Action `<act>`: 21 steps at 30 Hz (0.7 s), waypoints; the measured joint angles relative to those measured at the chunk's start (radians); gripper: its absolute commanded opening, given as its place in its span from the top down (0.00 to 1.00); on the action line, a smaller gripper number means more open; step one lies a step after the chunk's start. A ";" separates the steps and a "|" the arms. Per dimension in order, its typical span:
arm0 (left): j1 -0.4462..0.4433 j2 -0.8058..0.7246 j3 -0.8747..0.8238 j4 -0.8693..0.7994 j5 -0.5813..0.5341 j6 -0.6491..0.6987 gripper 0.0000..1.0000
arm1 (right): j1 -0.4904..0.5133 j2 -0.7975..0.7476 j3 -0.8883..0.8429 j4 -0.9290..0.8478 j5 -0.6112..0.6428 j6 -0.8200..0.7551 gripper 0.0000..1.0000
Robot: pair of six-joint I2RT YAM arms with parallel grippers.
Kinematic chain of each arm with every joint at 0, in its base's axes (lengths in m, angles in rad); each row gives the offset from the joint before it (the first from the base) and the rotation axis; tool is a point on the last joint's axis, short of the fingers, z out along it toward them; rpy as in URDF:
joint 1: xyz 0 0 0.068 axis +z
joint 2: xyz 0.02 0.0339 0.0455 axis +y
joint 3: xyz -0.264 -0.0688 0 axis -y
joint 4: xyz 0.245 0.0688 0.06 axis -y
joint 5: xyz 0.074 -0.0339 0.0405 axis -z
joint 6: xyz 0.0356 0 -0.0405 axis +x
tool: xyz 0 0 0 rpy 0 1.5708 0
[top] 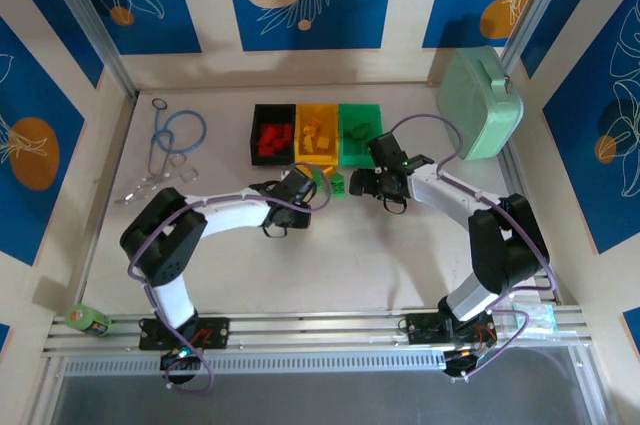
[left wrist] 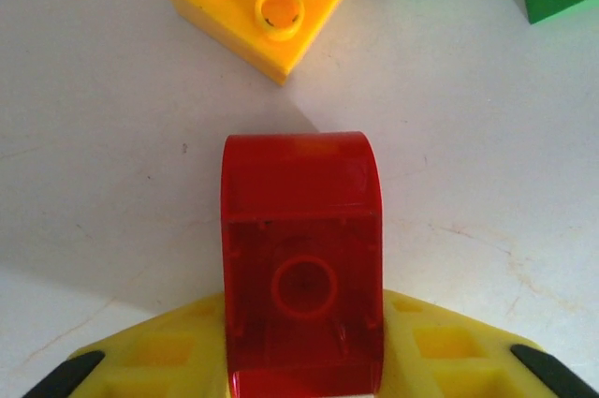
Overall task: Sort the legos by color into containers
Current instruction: Pick up the lego from the center of the table, then place the lego in the container.
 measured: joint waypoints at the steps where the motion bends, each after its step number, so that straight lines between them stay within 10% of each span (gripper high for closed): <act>1: 0.000 -0.002 0.000 0.000 0.000 0.003 0.70 | 0.003 -0.001 -0.007 0.001 0.000 0.001 0.14; 21: 0.229 -0.053 0.243 -0.023 0.029 0.102 0.71 | 0.079 -0.113 -0.206 0.024 0.005 0.077 0.14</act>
